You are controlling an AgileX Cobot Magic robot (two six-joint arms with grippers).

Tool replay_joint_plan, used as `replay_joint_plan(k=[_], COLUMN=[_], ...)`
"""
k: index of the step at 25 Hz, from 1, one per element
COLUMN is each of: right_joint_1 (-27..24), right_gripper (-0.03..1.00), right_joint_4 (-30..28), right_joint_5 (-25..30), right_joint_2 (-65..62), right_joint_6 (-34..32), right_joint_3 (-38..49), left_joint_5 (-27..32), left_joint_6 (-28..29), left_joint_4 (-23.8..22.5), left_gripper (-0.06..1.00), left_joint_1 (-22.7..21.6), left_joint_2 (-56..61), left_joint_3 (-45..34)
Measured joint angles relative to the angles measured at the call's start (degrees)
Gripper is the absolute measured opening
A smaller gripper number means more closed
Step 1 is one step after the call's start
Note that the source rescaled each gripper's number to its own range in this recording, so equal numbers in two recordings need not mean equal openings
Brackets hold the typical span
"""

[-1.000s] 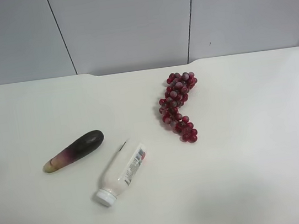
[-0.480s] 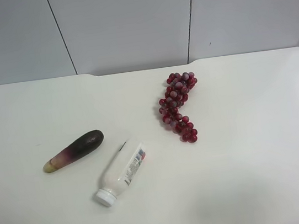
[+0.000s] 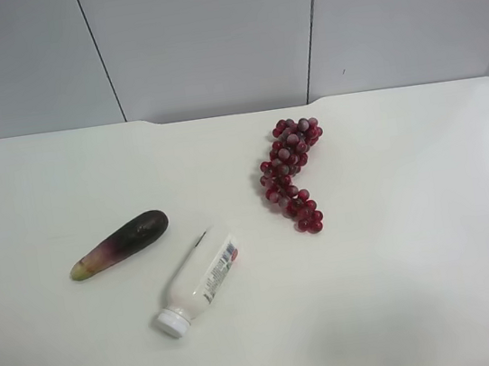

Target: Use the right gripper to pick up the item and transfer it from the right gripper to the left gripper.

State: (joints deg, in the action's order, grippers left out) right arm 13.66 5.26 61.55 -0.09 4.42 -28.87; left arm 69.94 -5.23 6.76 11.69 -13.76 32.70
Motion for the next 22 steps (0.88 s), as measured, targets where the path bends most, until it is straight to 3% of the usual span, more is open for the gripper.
replay_joint_plan(k=[11, 18, 22], right_joint_1=[0.0, 0.0, 0.0], right_gripper=[1.0, 1.0, 1.0], right_joint_4=[0.0, 0.0, 0.0], right_joint_5=[0.0, 0.0, 0.0], right_joint_2=[0.0, 0.0, 0.0], right_joint_6=[0.0, 0.0, 0.0], right_joint_3=[0.0, 0.0, 0.0], left_joint_5=[-0.3, -8.0, -9.2], left_joint_6=[0.7, 0.3, 0.9], left_joint_4=[0.0, -2.3, -2.8], left_gripper=[1.0, 1.0, 1.0], left_joint_1=[0.0, 0.0, 0.0], left_joint_2=[13.9, 14.1, 14.1], left_joint_3=[-0.7, -3.1, -3.6])
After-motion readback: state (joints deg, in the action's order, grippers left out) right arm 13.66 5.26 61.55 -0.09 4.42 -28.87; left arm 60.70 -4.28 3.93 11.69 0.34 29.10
